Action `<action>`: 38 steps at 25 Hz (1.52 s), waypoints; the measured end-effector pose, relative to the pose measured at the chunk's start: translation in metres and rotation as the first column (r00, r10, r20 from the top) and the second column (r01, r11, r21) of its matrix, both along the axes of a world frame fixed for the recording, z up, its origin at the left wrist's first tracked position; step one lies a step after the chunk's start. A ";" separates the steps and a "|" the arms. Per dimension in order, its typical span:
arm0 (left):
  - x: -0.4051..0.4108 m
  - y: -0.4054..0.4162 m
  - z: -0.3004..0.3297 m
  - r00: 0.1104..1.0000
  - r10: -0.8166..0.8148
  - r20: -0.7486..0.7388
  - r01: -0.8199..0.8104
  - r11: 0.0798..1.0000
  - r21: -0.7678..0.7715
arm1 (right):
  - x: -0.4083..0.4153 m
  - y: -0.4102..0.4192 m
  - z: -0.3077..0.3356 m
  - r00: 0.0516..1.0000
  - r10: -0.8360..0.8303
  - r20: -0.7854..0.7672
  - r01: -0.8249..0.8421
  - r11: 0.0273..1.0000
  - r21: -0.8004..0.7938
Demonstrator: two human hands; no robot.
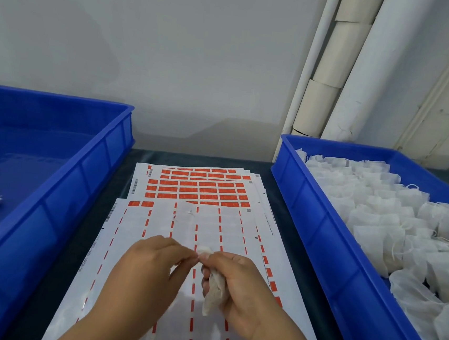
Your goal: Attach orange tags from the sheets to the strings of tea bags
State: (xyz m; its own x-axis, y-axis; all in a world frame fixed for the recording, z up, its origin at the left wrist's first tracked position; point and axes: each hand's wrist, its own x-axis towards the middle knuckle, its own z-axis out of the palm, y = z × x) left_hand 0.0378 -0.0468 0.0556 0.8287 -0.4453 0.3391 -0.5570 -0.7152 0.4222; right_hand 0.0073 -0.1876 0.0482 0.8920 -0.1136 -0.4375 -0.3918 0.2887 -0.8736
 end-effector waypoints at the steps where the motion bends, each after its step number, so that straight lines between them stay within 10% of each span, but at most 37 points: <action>1: 0.000 0.000 -0.001 0.999 0.036 -0.014 -0.037 0.999 -0.012 | 0.000 0.000 0.000 1.000 -0.002 -0.003 0.002 1.000 -0.004; 12: 0.030 0.007 0.000 0.980 0.171 0.098 -0.187 0.966 0.179 | -0.001 -0.014 -0.001 1.000 -0.022 0.009 0.021 0.999 0.037; 22: 0.025 0.004 -0.003 0.989 0.130 -0.069 -0.125 0.989 0.077 | -0.002 -0.014 0.004 0.896 0.441 0.059 -0.412 0.872 -0.262; 38: 0.132 0.036 -0.011 0.900 0.384 -0.206 -0.399 0.916 -0.039 | 0.104 0.009 0.004 0.950 0.292 0.114 -0.259 0.937 -0.235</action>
State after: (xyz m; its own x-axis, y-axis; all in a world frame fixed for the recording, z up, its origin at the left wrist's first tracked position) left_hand 0.1699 -0.0107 0.0446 0.9827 -0.0501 0.1782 -0.1425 -0.8194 0.5553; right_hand 0.1110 -0.1787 0.0527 0.9533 0.0690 -0.2939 -0.2937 -0.0130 -0.9558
